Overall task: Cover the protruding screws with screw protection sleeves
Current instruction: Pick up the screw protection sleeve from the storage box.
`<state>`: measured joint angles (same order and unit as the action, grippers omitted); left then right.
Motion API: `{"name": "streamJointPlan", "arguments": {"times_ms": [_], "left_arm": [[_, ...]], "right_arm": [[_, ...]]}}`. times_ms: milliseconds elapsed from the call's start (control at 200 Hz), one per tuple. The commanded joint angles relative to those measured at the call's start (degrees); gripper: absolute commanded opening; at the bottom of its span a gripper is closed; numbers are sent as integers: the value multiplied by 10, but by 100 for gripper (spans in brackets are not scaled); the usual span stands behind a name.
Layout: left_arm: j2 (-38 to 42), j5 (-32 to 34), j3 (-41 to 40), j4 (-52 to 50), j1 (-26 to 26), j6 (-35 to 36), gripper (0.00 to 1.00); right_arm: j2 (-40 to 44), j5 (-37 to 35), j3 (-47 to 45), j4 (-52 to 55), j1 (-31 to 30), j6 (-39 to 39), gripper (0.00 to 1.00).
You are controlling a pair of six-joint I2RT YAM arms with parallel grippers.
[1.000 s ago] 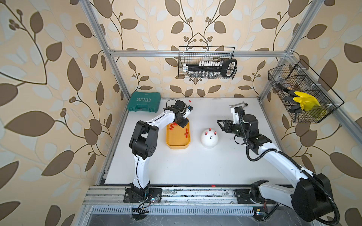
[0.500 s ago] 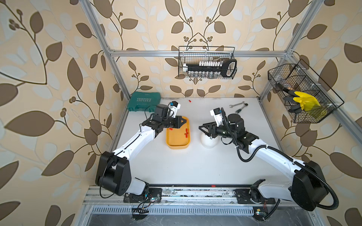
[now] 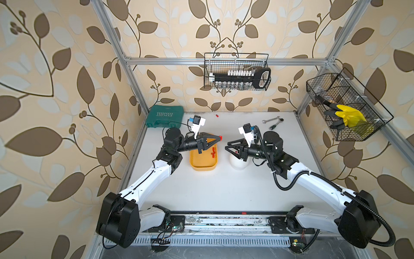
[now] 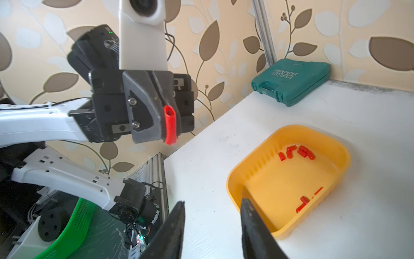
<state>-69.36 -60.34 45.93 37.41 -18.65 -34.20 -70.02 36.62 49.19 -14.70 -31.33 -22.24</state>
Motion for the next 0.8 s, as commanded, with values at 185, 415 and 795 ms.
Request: {"name": "streamJointPlan", "arguments": {"times_ms": [185, 415, 795], "left_arm": [[47, -50, -12, 80, -9, 16, 1], [51, -54, -1, 22, -24, 64, 2], [66, -52, 7, -40, -45, 118, 2]], "right_arm": [[21, 163, 20, -77, 60, -83, 40], [3, 170, 45, -97, 49, -123, 39], [-31, 200, 103, -42, 7, -98, 27]]}}
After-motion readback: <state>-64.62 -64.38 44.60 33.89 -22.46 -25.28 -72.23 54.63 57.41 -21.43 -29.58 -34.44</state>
